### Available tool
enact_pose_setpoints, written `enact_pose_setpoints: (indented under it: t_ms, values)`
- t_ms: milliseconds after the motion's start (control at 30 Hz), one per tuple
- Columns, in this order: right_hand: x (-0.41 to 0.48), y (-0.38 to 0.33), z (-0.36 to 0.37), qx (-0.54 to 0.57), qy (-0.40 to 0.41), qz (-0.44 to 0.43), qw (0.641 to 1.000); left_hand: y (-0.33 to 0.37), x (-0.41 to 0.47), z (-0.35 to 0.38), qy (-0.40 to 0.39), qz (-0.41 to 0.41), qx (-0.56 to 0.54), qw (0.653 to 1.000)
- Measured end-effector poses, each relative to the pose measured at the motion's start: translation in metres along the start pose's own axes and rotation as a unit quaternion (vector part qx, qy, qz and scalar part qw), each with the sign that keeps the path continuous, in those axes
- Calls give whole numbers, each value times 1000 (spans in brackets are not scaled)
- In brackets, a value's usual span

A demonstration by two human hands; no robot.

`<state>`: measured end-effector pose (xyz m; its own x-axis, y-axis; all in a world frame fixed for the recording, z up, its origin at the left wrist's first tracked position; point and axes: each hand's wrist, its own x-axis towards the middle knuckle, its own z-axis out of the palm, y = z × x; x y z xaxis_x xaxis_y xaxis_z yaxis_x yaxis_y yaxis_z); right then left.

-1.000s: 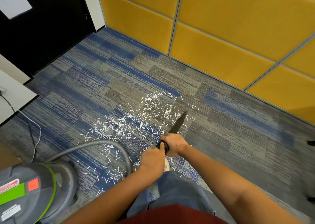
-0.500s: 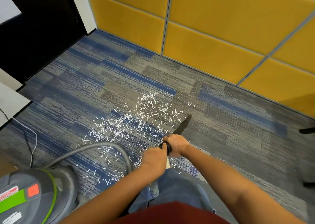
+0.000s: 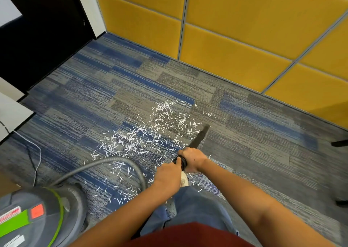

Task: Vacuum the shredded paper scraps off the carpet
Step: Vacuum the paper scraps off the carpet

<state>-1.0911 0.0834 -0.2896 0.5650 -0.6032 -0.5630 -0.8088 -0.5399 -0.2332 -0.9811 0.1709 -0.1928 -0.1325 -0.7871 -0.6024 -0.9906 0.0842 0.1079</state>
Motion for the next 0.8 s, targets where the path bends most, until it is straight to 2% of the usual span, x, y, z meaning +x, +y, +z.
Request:
enact_pose_setpoints:
  t_ms: [400,600,800]
  values:
    - [24,-13,-18,-12,3,-41,999,-13,5,-8,5,-49,-20,999]
    - [18,0,-19,10,32,-40,999,-4,9,-16,6,-33,0,999]
    - [7,13,-17,14,24,-10,1000,3,14,-23,-16,-2,12,1000]
